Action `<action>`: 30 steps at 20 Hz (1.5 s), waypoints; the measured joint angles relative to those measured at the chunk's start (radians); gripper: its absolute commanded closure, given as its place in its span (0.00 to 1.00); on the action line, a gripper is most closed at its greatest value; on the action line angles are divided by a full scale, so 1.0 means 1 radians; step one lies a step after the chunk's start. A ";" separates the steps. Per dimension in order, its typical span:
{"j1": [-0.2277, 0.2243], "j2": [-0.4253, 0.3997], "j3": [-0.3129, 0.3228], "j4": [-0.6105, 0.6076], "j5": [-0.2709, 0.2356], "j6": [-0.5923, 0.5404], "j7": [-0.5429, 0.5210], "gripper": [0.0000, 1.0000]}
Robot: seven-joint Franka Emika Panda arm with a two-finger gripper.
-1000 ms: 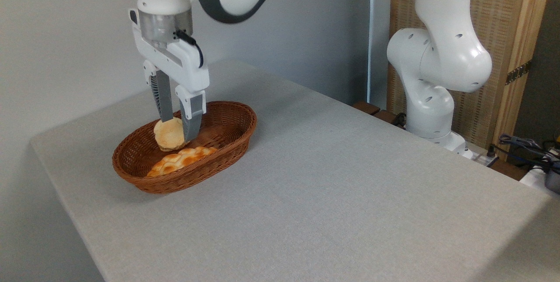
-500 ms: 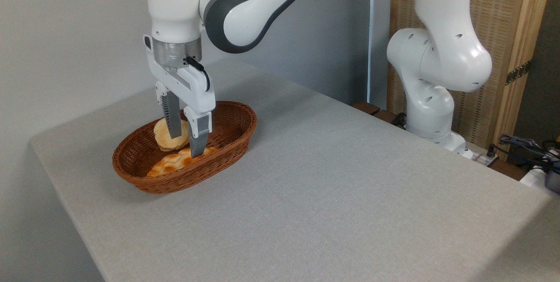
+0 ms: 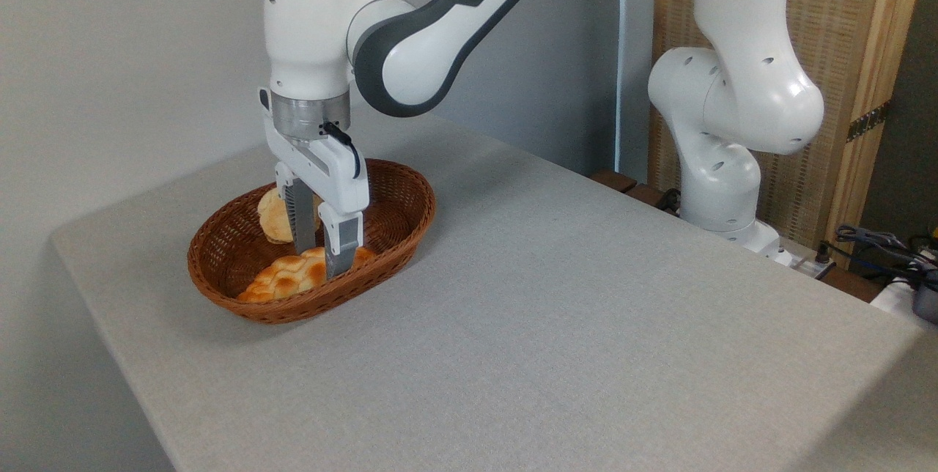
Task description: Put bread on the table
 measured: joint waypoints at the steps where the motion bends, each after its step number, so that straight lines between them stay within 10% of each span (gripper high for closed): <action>1: 0.000 0.001 -0.001 -0.001 0.003 0.000 0.000 0.25; 7: -0.001 0.003 -0.005 -0.002 0.006 0.001 0.000 0.58; 23: 0.002 -0.009 0.001 0.023 0.006 -0.006 -0.006 0.61; 30: 0.008 -0.032 0.039 0.169 -0.050 -0.195 -0.009 0.59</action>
